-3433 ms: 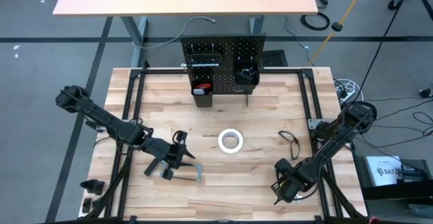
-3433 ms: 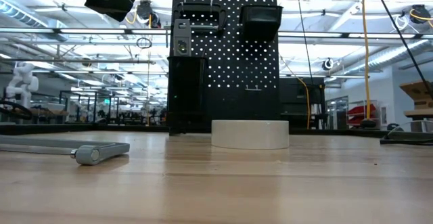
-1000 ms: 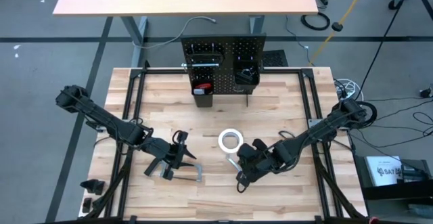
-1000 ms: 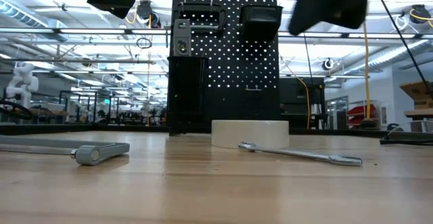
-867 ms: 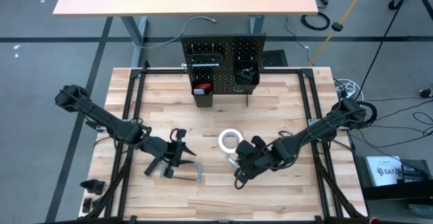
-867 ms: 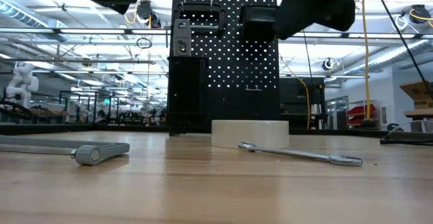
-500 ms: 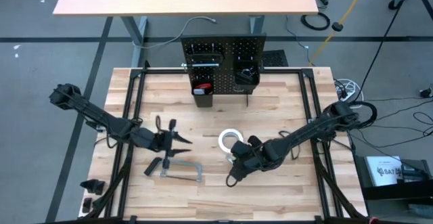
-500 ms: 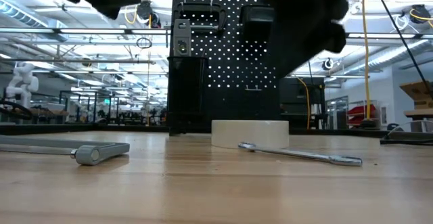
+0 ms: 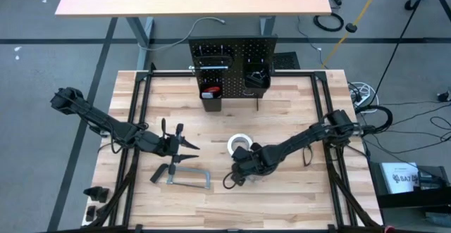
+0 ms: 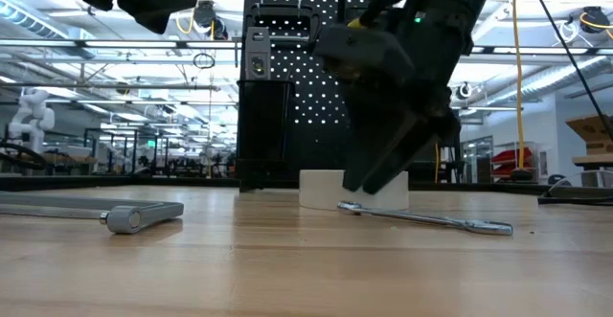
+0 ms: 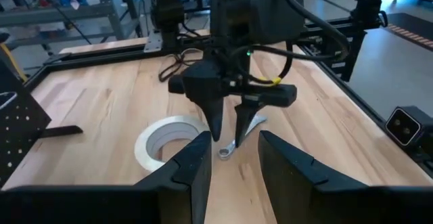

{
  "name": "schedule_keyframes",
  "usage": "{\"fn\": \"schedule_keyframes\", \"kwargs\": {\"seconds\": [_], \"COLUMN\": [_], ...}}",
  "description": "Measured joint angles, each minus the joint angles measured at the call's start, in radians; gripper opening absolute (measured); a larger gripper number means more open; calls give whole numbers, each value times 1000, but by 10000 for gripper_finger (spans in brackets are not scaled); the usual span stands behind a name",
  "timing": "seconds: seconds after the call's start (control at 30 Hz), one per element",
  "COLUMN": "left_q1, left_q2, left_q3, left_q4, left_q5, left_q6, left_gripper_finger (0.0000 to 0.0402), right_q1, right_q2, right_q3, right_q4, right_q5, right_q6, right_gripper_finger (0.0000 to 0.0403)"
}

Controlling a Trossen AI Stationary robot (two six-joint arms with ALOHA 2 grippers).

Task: Hang tools onto peg board
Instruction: Put the silver wrench into the left black tool bin

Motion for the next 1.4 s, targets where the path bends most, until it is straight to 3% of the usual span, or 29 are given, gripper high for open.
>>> {"fn": "schedule_keyframes", "kwargs": {"seconds": [0.97, 1.4], "left_q1": [0, 0], "left_q2": [0, 0], "left_q3": [0, 0], "left_q4": [-18, -27], "left_q5": [3, 3], "left_q6": [1, 0], "left_gripper_finger": [127, 127], "right_q1": [-5, -6], "right_q2": [82, 83], "right_q3": [4, 5], "right_q4": [25, -95], "right_q5": [19, 22], "right_q6": [166, 211], "right_gripper_finger": [158, 38]}}
